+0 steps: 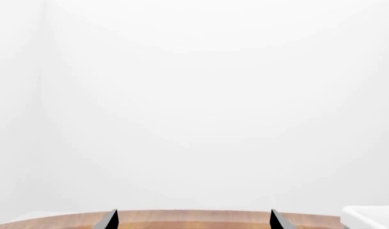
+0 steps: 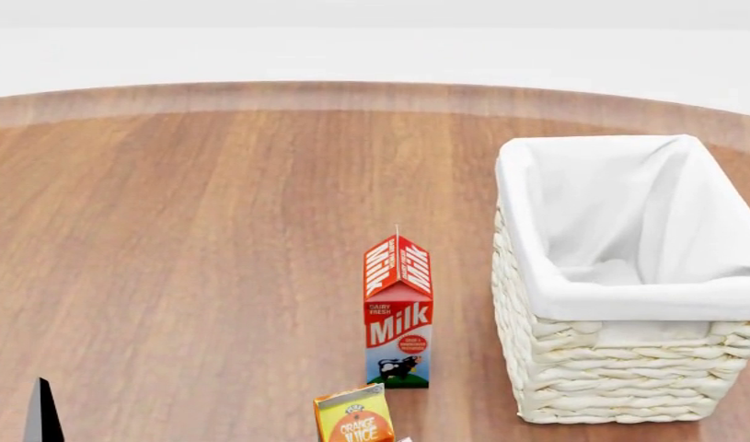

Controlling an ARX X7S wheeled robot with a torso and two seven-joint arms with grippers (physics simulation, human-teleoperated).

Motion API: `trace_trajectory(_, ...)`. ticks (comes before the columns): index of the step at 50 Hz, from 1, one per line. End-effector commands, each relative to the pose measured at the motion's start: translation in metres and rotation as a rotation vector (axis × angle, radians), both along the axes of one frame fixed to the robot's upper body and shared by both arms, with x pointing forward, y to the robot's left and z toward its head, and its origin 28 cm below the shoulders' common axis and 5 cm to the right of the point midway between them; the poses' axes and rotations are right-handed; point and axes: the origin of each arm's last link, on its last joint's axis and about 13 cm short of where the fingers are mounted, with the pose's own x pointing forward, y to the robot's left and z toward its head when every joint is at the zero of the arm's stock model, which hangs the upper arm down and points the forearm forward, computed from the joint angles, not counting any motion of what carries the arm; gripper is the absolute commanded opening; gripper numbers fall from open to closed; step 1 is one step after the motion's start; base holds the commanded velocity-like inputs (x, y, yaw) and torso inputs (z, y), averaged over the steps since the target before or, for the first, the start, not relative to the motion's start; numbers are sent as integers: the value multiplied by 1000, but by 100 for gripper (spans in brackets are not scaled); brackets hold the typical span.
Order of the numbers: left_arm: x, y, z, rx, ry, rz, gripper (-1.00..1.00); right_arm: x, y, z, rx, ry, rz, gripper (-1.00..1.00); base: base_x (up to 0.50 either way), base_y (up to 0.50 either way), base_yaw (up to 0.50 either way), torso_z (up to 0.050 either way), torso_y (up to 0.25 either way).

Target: Pick up the tomato sauce, and put it in the basket.

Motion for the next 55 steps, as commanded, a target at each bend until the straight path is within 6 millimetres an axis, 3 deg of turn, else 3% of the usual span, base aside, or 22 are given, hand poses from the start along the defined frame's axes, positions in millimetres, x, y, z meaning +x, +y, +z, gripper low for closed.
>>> trace_trajectory(1,1,-1,-1,3,3,-1,100,-9,0,-18,14,79,-10,100,0,0,0,0,0)
trace_trajectory(8,1,-1,-2,4,6,-1,100,-8,1,-24,29,100,-15,100,0,0,0,0,0)
trace_trajectory(24,1,-1,-2,5,12,3,100,-9,10,-16,-7,-3,77,100,0,0,0,0,0)
trace_trajectory(34,2,-2,-3,6,18,4,100,-3,8,-39,15,71,40,100,0,0,0,0,0)
trace_trajectory(35,2,-2,-3,5,19,5,100,-2,8,-32,22,78,36,100,0,0,0,0,0)
trace_trajectory(39,2,-2,-4,7,21,2,100,0,8,-48,21,89,31,100,0,0,0,0,0)
trace_trajectory(55,2,-2,-4,5,24,5,100,16,8,-45,6,73,26,100,0,0,0,0,0)
